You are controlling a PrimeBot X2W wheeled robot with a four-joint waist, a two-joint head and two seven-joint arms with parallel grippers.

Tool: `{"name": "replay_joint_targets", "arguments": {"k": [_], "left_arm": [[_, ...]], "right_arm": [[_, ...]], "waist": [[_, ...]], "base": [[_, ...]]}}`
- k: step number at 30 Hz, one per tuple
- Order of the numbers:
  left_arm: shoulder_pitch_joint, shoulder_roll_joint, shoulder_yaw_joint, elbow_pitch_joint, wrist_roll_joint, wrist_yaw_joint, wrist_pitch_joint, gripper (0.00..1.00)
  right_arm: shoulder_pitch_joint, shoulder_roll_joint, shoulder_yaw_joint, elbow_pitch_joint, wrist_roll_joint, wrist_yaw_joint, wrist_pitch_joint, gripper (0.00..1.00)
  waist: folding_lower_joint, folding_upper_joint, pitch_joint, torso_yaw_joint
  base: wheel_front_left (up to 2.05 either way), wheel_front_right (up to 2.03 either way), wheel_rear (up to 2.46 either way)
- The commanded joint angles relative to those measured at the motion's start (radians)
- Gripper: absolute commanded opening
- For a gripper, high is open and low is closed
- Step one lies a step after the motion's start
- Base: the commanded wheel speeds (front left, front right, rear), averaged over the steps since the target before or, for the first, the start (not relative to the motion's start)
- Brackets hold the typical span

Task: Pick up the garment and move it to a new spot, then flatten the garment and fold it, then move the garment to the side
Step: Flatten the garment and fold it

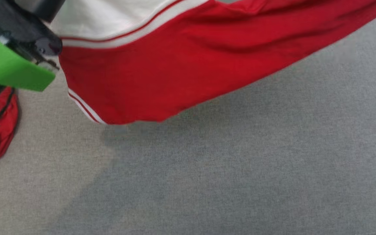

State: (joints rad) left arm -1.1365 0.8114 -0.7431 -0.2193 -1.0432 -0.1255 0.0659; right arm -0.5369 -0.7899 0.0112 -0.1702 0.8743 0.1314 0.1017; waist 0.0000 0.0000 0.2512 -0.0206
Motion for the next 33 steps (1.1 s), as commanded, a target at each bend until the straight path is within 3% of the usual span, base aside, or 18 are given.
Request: {"name": "replay_joint_targets", "arguments": {"k": [1,4,8,12,19,20,21,22,27,33], "left_arm": [[-0.060,-0.007,-0.034,0.002,0.048,-0.004,0.014,0.00],[-0.095,-0.027,-0.168,-0.009,0.132,-0.005,-0.024,0.00],[-0.029,-0.020,-0.336,0.031,0.300,-0.005,-0.197,0.00],[0.103,-0.077,-0.410,0.138,0.404,0.012,-0.316,0.00],[0.360,-0.193,-0.455,0.264,0.502,0.047,-0.332,0.00],[0.385,-0.199,-0.454,0.273,0.511,0.051,-0.332,0.38],[0.412,-0.204,-0.451,0.282,0.518,0.060,-0.332,0.93],[0.428,-0.208,-0.449,0.282,0.528,0.071,-0.331,1.00],[0.523,-0.174,-0.465,0.232,0.570,0.149,-0.330,1.00],[0.605,-0.097,-0.479,0.113,0.583,0.244,-0.250,1.00]], "right_arm": [[-0.039,-0.018,0.032,0.020,-0.034,-0.001,0.021,0.00],[-0.070,-0.020,0.107,0.052,-0.070,-0.001,0.033,0.00],[0.031,0.002,0.123,0.096,-0.101,-0.001,-0.026,0.00],[0.172,0.046,0.112,0.128,-0.110,-0.001,-0.089,0.00],[0.346,0.120,0.104,0.152,-0.124,-0.001,-0.150,0.00],[0.356,0.126,0.102,0.154,-0.125,-0.001,-0.153,0.00],[0.368,0.131,0.100,0.155,-0.129,-0.001,-0.159,0.00],[0.377,0.133,0.097,0.157,-0.131,-0.001,-0.160,0.00],[0.416,0.143,0.092,0.175,-0.140,-0.001,-0.172,0.00],[0.452,0.155,0.082,0.188,-0.154,-0.001,-0.177,0.00]], "waist": [[0.0000,0.0000,0.084,-0.004],[0.0000,0.0000,0.135,0.009],[0.0000,0.0000,0.169,0.019],[0.0000,0.0000,0.178,0.021],[0.0000,0.0000,0.181,0.006],[0.0000,0.0000,0.179,0.005],[0.0000,0.0000,0.174,0.004],[0.0000,0.0000,0.170,0.003],[0.0000,0.0000,0.141,0.007],[0.0000,0.0000,0.113,0.022]], "base": [[0.00,0.00,0.00],[0.00,0.00,0.00],[0.00,0.00,0.00],[0.00,0.00,0.00],[0.00,0.00,0.00],[0.00,0.00,0.00],[0.00,0.00,0.00],[0.00,0.00,0.00],[0.00,0.00,0.00],[0.00,0.00,0.00]]}}
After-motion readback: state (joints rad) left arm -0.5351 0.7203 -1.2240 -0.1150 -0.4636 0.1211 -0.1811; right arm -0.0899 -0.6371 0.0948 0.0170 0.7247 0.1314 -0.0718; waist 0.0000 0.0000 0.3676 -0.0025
